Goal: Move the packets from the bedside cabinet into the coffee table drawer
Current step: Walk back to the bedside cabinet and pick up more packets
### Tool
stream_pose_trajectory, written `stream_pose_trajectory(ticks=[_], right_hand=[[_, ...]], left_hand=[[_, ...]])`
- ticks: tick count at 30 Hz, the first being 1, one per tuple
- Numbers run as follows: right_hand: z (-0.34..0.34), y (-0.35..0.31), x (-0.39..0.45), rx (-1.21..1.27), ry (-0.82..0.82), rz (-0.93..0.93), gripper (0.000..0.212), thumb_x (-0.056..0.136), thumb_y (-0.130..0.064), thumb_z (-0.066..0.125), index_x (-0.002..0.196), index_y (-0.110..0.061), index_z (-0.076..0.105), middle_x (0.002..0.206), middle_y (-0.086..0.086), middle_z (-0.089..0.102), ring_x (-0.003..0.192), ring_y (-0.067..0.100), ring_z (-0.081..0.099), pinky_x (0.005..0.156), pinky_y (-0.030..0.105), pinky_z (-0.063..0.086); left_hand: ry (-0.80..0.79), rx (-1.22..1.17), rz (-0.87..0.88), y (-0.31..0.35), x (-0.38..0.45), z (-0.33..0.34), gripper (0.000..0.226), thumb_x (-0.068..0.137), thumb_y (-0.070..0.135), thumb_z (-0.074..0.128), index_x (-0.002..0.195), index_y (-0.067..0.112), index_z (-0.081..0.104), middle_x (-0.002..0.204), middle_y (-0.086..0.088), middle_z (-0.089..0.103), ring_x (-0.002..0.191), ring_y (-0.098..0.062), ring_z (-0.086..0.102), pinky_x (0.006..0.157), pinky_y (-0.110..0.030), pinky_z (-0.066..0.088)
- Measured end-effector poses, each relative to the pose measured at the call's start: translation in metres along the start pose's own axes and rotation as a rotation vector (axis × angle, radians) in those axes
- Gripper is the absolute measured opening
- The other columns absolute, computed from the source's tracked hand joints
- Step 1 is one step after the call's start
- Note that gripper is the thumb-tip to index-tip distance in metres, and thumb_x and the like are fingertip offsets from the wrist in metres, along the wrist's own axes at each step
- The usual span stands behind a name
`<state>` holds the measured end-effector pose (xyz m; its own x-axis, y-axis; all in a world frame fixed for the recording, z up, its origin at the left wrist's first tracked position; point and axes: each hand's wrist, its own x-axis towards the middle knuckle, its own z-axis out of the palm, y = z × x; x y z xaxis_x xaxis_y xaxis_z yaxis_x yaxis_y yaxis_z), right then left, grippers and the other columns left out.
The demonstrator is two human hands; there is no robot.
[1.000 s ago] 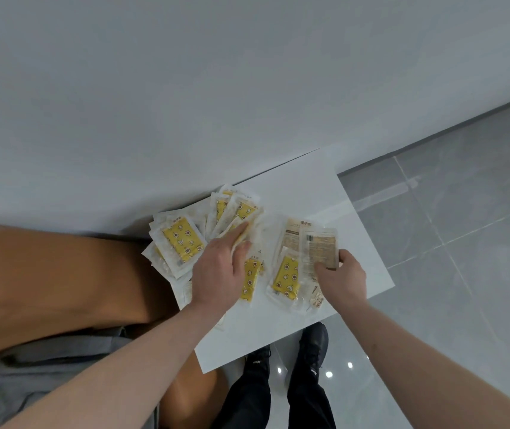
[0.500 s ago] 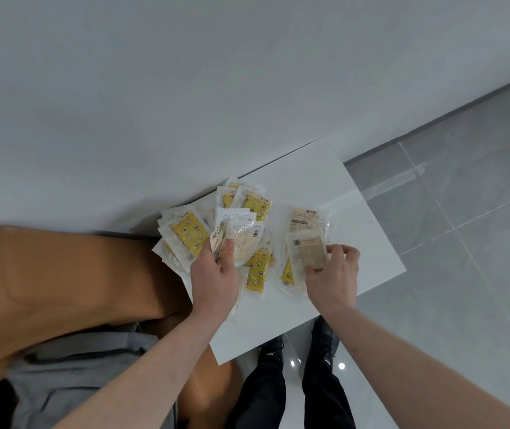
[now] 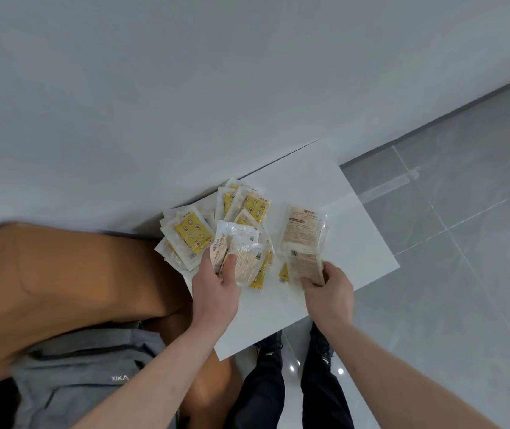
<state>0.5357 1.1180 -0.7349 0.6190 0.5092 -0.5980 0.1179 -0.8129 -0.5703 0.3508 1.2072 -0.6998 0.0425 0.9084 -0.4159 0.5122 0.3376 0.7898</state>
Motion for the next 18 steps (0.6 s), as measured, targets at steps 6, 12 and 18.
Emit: stream_pose_trajectory(ticks=[6, 12, 18], right_hand=[[-0.028, -0.013, -0.041, 0.154, -0.046, -0.001, 0.018, 0.091, -0.019, 0.069, 0.085, -0.036, 0.067, 0.089, -0.007, 0.066, 0.077, 0.014, 0.063, 0.063, 0.027, 0.049], [-0.094, -0.050, -0.116, 0.216, -0.021, 0.081, 0.020, 0.088, -0.017, 0.062, 0.071, -0.026, 0.058, 0.059, -0.011, 0.057, 0.049, 0.007, 0.046, 0.043, 0.020, 0.037], [-0.152, -0.077, -0.203, 0.233, -0.018, 0.098, 0.022, 0.091, -0.016, 0.063, 0.093, -0.037, 0.069, 0.079, -0.017, 0.074, 0.069, 0.003, 0.069, 0.049, 0.011, 0.046]], left_hand=[[-0.038, 0.088, -0.005, 0.013, -0.026, -0.026, 0.030, 0.104, 0.037, 0.058, 0.133, 0.031, 0.054, 0.108, 0.026, 0.063, 0.097, 0.012, 0.063, 0.086, -0.024, 0.057], [-0.115, 0.158, 0.052, 0.065, -0.069, -0.070, 0.031, 0.103, 0.039, 0.060, 0.131, 0.026, 0.061, 0.121, 0.015, 0.068, 0.110, 0.000, 0.062, 0.096, -0.029, 0.053], [-0.235, 0.318, 0.026, 0.116, -0.116, -0.106, 0.051, 0.103, 0.043, 0.058, 0.145, 0.015, 0.054, 0.130, -0.001, 0.068, 0.121, -0.020, 0.063, 0.103, -0.044, 0.053]])
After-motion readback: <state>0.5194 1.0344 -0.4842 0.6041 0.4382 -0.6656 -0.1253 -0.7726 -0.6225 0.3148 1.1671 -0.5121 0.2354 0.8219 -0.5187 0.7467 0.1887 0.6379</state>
